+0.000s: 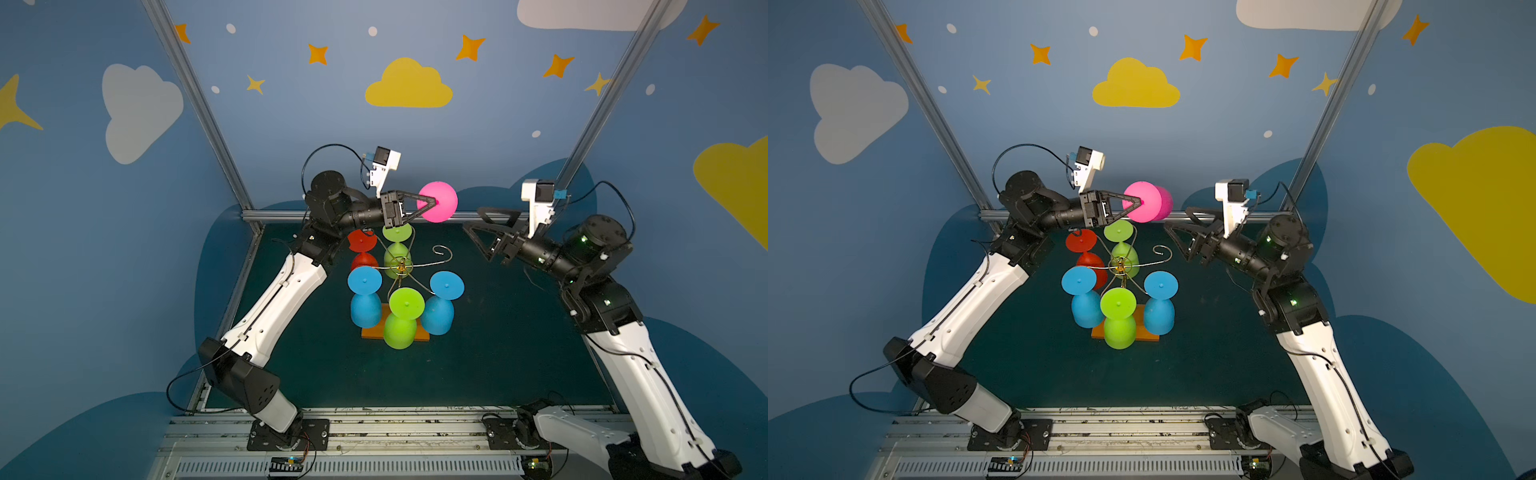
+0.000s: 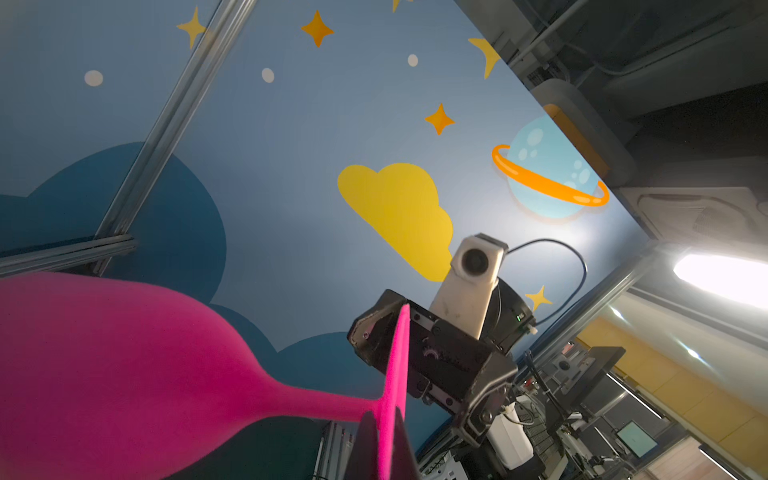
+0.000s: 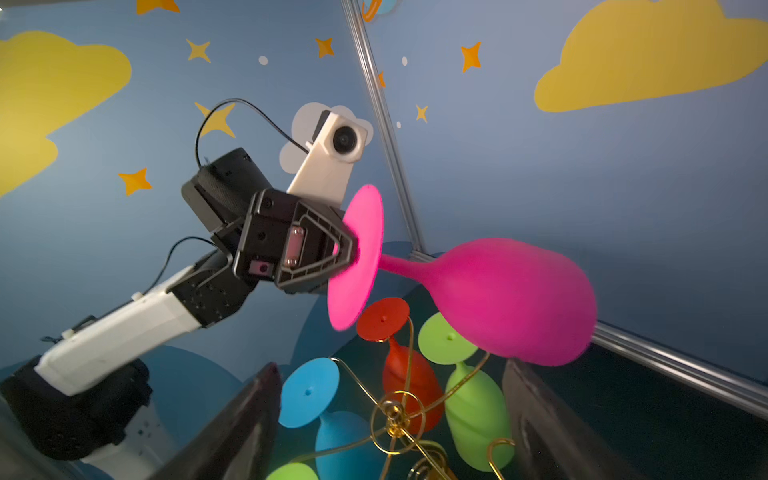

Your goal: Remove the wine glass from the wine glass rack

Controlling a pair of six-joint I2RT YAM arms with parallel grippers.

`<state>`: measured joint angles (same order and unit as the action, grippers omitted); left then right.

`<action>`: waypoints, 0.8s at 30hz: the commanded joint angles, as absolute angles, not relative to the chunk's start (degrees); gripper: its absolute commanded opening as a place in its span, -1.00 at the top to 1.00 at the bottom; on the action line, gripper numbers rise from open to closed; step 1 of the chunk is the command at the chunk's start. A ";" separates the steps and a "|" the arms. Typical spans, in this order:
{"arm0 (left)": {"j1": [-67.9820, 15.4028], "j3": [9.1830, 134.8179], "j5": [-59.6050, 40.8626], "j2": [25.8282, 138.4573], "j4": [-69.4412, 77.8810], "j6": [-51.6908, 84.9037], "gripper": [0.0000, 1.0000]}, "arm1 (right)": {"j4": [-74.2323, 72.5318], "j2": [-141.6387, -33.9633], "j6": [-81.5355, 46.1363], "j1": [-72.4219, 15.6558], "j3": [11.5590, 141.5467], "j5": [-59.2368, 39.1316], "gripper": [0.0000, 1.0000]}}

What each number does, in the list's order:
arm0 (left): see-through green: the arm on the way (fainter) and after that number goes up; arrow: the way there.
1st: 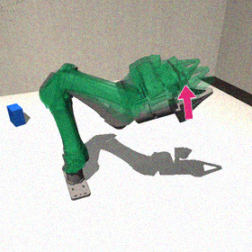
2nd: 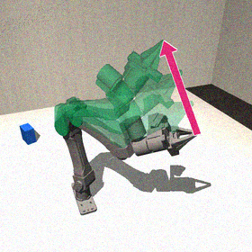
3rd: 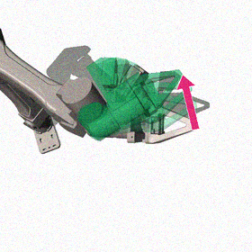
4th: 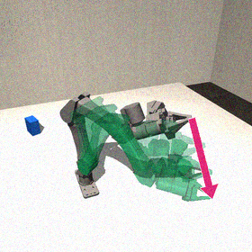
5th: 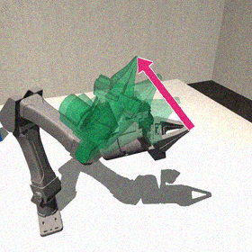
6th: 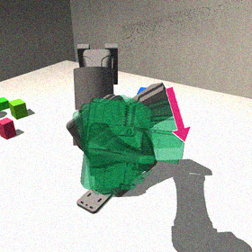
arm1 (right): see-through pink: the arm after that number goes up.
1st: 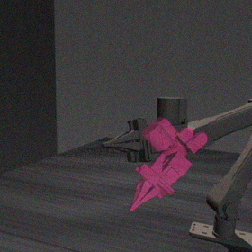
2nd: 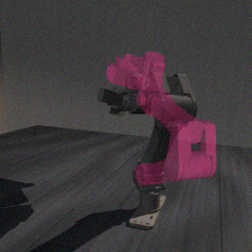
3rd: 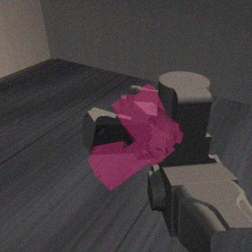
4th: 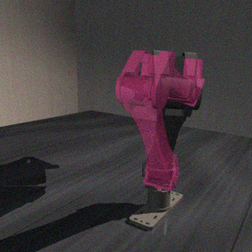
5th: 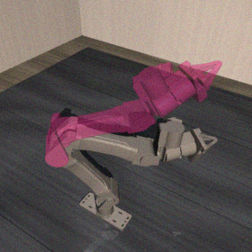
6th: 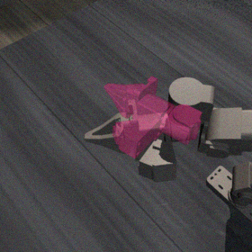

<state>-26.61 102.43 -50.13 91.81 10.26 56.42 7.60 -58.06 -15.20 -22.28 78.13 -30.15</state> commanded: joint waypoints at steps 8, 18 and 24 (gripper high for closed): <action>-26.10 106.26 -53.77 94.04 9.69 67.02 0.93 | -7.79 -56.73 9.92 -22.14 67.82 -26.32 -0.85; -26.37 105.41 -55.32 93.25 12.03 70.81 0.93 | -9.49 -66.68 15.56 -22.54 73.97 -32.25 -0.87; -26.46 104.10 -55.55 92.59 13.85 72.30 0.93 | -8.58 -70.85 15.89 -23.69 77.18 -34.14 -0.87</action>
<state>-26.33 104.44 -54.48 94.17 10.59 71.13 -7.51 -70.06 14.87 -23.00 74.76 -32.10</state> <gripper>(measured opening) 0.050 0.937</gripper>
